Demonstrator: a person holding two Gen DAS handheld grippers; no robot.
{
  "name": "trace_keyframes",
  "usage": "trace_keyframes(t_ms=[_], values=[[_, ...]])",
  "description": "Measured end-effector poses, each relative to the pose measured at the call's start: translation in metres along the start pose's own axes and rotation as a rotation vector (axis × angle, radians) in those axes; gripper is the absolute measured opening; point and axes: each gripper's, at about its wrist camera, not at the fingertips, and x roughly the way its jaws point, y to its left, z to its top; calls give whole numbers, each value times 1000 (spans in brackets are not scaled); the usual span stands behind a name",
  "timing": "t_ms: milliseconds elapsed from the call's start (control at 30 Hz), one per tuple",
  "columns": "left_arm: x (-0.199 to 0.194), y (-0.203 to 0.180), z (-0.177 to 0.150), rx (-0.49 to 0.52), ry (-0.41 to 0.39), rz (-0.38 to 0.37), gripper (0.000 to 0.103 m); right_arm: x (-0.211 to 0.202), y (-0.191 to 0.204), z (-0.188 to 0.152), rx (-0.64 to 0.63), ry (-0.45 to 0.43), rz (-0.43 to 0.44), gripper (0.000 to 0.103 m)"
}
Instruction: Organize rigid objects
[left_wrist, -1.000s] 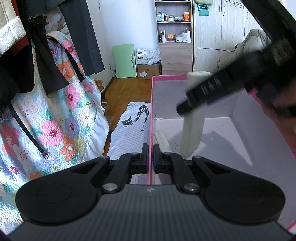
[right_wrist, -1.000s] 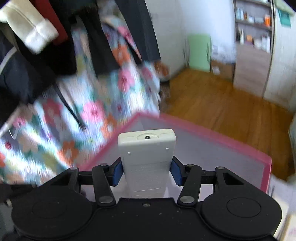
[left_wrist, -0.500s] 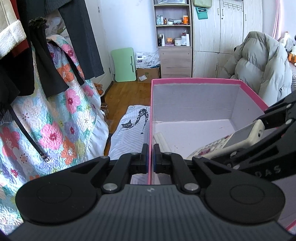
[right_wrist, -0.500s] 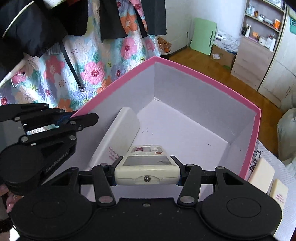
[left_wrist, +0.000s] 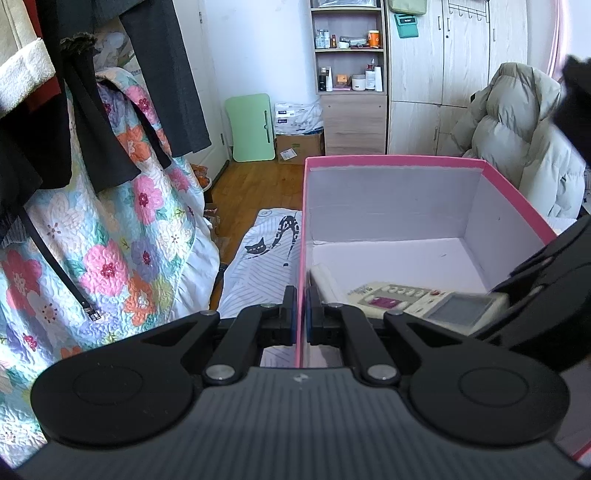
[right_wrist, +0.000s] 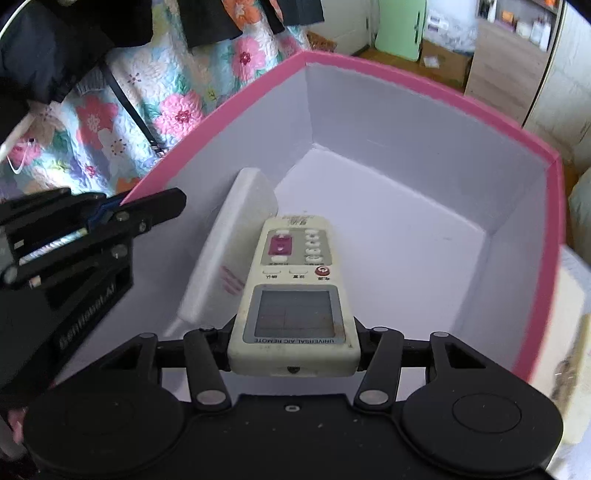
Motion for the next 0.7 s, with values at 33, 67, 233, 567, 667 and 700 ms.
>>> trace_keyframes(t_ms=[33,67,233,567,667,700], values=[[0,0,0,0,0,1,3,1,-2,0,14,9,20,61],[0,0,0,0,0,1,3,-1,-3,-1,14,4,25,61],[0,-1,0,3,0,4,4,-45,-4,-19,-68,-152,24,62],[0,-1,0,1,-1,3,4,-150,-56,-77,-7,-354,-75,63],[1,-1,0,1,2,8,4,-160,-79,-99,39,-324,-83,63],[2,-1,1,3,3,12,4,-162,-86,-109,52,-313,-89,63]])
